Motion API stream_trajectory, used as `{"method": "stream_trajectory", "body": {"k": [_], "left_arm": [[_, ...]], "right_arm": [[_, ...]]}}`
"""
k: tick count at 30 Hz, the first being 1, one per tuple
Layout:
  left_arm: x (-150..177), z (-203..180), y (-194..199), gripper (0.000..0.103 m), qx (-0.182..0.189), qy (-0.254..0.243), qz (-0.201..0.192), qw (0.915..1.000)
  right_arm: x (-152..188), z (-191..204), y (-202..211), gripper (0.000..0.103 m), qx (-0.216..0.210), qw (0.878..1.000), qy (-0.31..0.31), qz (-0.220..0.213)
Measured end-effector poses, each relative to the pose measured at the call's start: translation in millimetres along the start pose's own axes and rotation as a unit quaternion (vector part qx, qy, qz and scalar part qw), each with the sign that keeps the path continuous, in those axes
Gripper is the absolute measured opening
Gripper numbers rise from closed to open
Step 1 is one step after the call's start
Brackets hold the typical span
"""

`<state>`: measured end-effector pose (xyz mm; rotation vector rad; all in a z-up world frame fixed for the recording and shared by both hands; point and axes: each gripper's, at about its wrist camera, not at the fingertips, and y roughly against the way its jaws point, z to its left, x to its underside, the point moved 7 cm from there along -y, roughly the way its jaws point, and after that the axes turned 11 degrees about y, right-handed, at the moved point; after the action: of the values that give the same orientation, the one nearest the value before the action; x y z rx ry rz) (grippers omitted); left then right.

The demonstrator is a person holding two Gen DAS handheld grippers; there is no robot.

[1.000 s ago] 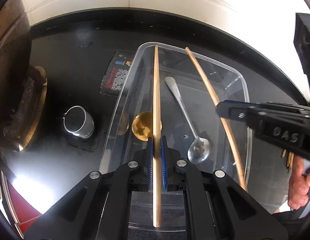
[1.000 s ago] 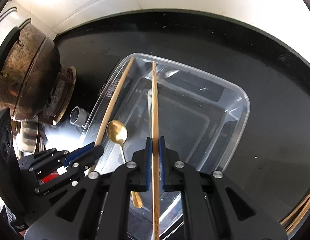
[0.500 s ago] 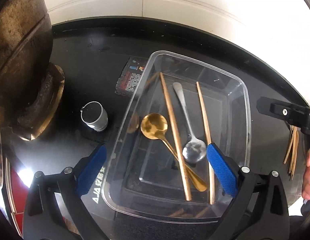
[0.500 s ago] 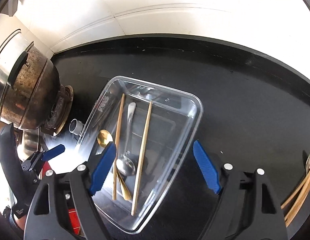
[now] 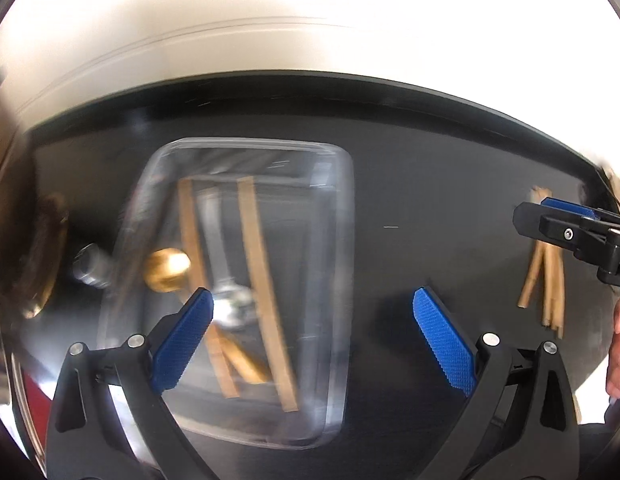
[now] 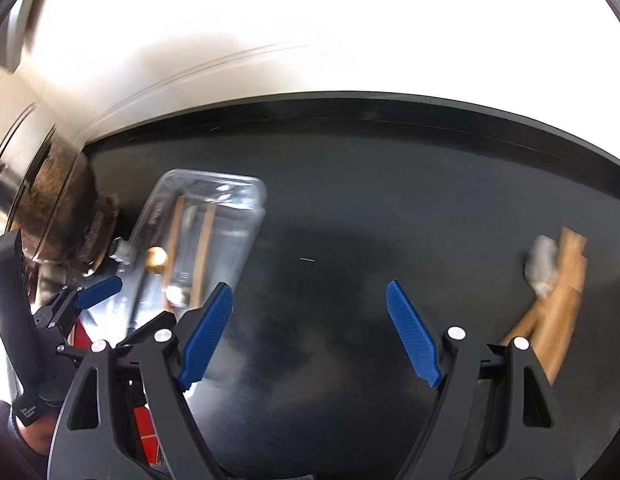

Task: Organize utensils
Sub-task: 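Move both open tools back to the chopstick pile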

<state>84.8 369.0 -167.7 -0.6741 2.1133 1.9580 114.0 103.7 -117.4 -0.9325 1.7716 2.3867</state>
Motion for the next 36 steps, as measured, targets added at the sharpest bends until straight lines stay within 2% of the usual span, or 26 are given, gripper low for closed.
{"method": "stream_trajectory", "body": {"k": [6, 11, 14, 17, 26, 36], "left_arm": [[9.5, -97.1, -10.4, 0.097, 0.037, -0.067, 0.005, 0.9970], [25.5, -176.1, -21.8, 0.097, 0.068, -0.133, 0.011, 0.9888], [37.7, -207.3, -31.7, 0.097, 0.076, -0.164, 0.017, 0.9834], [50.0, -226.2, -45.1, 0.097, 0.079, -0.188, 0.028, 0.9785], [81.3, -232.3, -88.0, 0.097, 0.070, -0.242, 0.055, 0.9663], [77.0, -228.3, -118.7, 0.097, 0.070, -0.259, 0.077, 0.9604]], "right_arm": [[44.4, -103.8, 44.9, 0.077, 0.061, 0.996, -0.056, -0.014], [98.3, -180.1, 74.4, 0.077, 0.117, 0.989, -0.095, -0.009], [130.2, -210.8, 81.6, 0.077, 0.136, 0.985, -0.107, 0.004], [158.1, -235.7, 79.3, 0.077, 0.136, 0.983, -0.119, 0.025], [182.4, -233.1, 29.5, 0.077, 0.126, 0.984, -0.101, 0.076], [181.9, -222.2, 4.7, 0.077, 0.130, 0.982, -0.099, 0.096]]}}
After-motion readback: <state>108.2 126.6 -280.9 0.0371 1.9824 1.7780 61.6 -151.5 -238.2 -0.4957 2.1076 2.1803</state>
